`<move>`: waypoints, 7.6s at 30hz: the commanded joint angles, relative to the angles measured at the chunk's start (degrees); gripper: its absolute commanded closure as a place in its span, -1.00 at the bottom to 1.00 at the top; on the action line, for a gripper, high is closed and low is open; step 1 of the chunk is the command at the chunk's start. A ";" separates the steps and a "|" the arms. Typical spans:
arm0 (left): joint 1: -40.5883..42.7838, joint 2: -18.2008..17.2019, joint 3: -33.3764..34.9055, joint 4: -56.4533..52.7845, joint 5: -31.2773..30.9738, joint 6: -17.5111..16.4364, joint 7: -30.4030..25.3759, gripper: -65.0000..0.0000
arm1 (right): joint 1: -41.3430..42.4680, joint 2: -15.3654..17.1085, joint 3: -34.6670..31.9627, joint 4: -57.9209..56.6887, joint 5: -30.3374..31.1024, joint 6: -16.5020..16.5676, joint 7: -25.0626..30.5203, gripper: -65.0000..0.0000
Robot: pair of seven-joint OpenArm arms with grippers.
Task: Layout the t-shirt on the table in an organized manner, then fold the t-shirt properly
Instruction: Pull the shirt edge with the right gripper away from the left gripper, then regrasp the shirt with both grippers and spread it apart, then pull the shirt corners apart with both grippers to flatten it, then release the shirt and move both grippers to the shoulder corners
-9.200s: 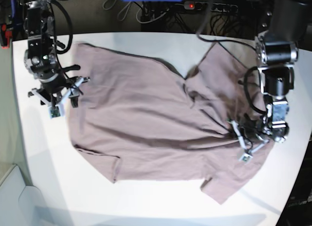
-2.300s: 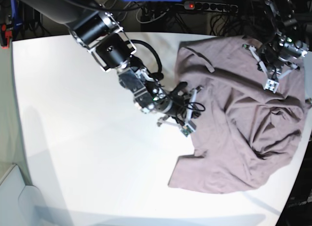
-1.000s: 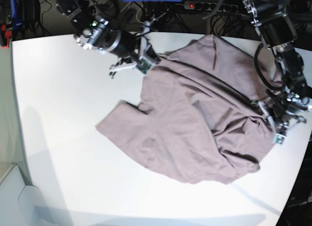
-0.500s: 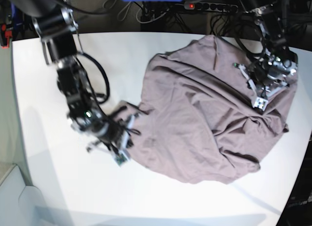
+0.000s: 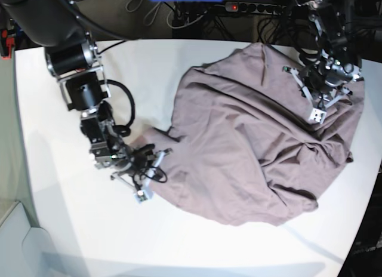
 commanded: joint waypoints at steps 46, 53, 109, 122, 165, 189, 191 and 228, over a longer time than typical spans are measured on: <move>6.15 -8.53 21.31 -5.69 -0.38 0.23 -3.82 0.99 | -30.65 10.05 27.99 54.23 -1.82 -1.04 -17.91 1.00; 1.14 -14.78 3.81 -15.01 -0.47 0.23 -7.78 0.99 | -30.82 9.88 25.62 54.23 -1.82 -1.12 -17.82 1.00; -4.66 0.70 17.88 1.60 -0.20 0.23 3.04 0.99 | -26.25 14.01 34.85 33.74 -1.73 -0.95 -16.68 1.00; -0.97 -1.68 17.70 -3.06 0.06 0.23 3.56 0.99 | -28.36 8.56 33.35 45.52 -1.73 -0.95 -16.94 1.00; -0.62 -7.57 3.46 -6.31 0.15 0.23 6.38 0.99 | -23.35 3.63 25.70 37.26 -1.82 -0.95 -16.50 1.00; -39.92 -12.75 11.55 -49.03 -0.29 0.23 -10.24 0.99 | -2.69 11.72 25.79 1.92 -1.91 -1.39 0.82 1.00; -40.97 -11.61 11.46 -48.42 -0.29 0.23 -10.06 0.99 | -2.60 12.69 25.97 2.80 -1.82 -1.39 0.82 1.00; -22.86 -12.84 1.26 -35.93 -0.29 0.23 -9.89 0.99 | -15.09 5.13 26.14 17.04 -1.82 -0.95 -4.46 1.00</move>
